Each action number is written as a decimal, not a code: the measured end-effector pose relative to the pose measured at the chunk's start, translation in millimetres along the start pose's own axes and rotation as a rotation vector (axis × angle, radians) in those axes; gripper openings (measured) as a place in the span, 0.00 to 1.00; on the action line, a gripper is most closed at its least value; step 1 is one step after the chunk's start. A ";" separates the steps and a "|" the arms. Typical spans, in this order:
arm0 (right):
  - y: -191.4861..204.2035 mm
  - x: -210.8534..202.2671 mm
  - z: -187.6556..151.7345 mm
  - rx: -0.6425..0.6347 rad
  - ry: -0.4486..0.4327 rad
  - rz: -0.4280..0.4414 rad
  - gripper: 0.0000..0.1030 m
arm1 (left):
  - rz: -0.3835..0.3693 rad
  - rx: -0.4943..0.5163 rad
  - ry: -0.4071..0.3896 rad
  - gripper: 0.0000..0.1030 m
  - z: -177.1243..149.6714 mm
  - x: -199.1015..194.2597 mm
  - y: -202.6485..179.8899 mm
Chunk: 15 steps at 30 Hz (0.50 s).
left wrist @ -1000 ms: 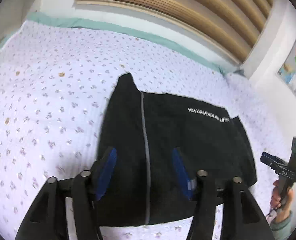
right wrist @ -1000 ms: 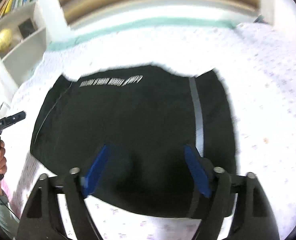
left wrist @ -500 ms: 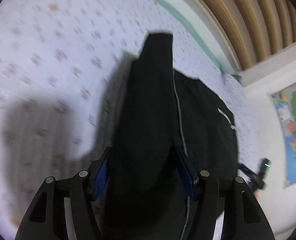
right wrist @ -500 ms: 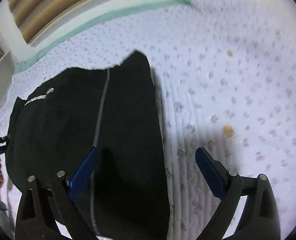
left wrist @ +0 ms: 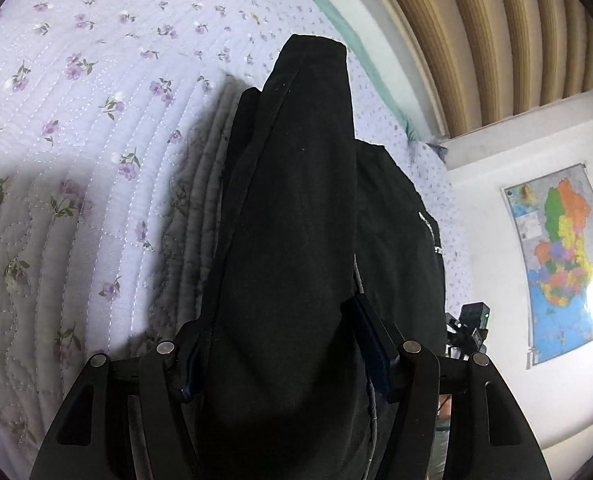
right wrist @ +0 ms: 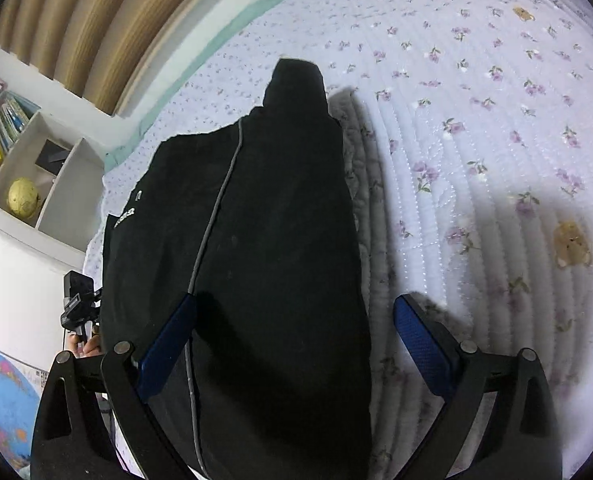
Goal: Fold large clothes
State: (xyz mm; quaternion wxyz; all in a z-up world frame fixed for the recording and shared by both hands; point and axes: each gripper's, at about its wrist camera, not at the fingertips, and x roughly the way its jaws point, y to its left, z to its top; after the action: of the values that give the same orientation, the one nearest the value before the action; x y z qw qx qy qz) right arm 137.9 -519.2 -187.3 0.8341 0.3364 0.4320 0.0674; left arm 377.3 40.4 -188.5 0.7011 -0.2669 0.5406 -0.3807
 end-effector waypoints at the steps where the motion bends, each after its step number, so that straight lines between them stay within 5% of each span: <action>1: -0.4 -1.6 -1.3 0.000 0.000 0.024 0.97 | -0.005 0.001 -0.004 0.63 -0.2 -2.2 -1.9; 10: 19.4 33.5 7.6 -0.102 0.084 -0.011 0.97 | -0.065 -0.026 -0.004 0.73 3.9 -1.2 7.3; 15: 28.6 72.0 25.0 -0.119 0.148 0.032 0.93 | -0.006 -0.028 0.028 0.74 8.8 15.0 0.0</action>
State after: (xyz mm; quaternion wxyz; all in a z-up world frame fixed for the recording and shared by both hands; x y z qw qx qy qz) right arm 206.7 -480.9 -208.2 0.8173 0.2869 0.4823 0.1310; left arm 387.6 27.7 -194.4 0.6885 -0.2734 0.5547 -0.3789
